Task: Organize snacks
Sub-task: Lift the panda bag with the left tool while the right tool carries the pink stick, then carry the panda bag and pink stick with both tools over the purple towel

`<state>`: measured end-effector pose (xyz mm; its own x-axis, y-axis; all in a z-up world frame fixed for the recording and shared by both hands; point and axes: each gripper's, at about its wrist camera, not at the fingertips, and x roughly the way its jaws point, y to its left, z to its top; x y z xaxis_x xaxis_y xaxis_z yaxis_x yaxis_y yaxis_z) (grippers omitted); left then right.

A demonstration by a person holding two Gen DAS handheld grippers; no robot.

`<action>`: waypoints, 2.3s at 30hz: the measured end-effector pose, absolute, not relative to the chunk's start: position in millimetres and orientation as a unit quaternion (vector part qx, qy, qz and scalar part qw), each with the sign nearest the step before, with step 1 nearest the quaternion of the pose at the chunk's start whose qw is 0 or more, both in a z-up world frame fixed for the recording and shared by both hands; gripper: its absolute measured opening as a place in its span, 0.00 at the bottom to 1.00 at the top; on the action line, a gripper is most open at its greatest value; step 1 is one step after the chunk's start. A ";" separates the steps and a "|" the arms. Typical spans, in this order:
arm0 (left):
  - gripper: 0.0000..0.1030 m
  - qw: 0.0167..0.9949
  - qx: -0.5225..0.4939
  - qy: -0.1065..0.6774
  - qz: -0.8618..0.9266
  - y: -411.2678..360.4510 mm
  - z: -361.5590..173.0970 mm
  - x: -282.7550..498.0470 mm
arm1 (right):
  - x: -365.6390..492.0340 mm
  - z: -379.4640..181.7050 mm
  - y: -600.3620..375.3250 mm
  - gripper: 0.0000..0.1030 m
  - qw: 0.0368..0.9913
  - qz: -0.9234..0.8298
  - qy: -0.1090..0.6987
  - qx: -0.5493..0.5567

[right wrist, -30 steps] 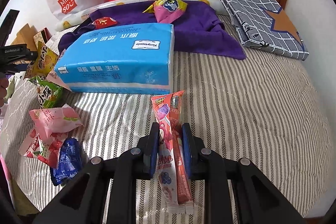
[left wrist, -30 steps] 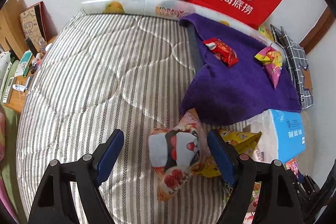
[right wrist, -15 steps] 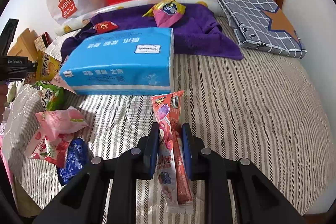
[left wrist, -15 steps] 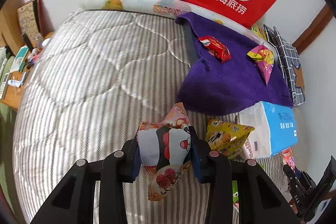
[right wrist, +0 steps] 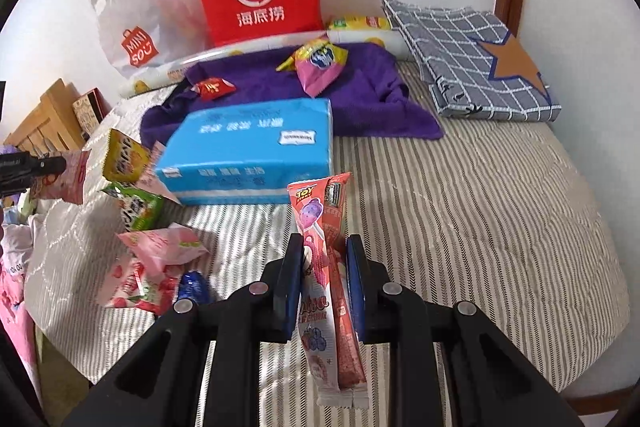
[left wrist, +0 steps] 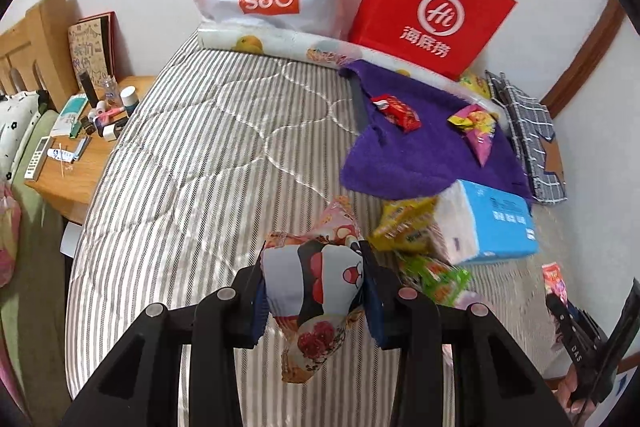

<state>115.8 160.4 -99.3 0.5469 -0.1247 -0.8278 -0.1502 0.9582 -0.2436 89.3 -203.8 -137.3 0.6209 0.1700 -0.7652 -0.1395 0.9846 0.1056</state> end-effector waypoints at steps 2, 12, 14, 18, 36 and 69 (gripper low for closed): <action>0.36 0.870 -0.141 0.473 0.002 153.2 -94.8 110.1 | 86.1 -130.6 -203.0 0.21 0.903 0.085 0.421 0.016; 0.36 0.884 -0.116 0.450 -0.049 102.6 -64.2 85.9 | 69.7 -94.1 -207.3 0.21 0.917 0.068 0.393 0.018; 0.36 0.886 -0.111 0.446 -0.058 91.0 -57.9 83.1 | 66.7 -89.0 -208.3 0.21 0.919 0.068 0.389 0.019; 0.36 0.889 -0.101 0.439 -0.077 70.2 -47.2 79.5 | 63.5 -79.8 -211.4 0.21 0.921 0.066 0.384 0.023; 0.36 0.895 -0.079 0.424 -0.117 21.7 -19.2 83.1 | 67.2 -50.6 -211.5 0.21 0.929 0.080 0.360 0.031; 0.36 0.898 -0.085 0.416 -0.118 26.9 -10.1 106.4 | 89.1 -27.6 -205.0 0.21 0.935 0.086 0.343 0.029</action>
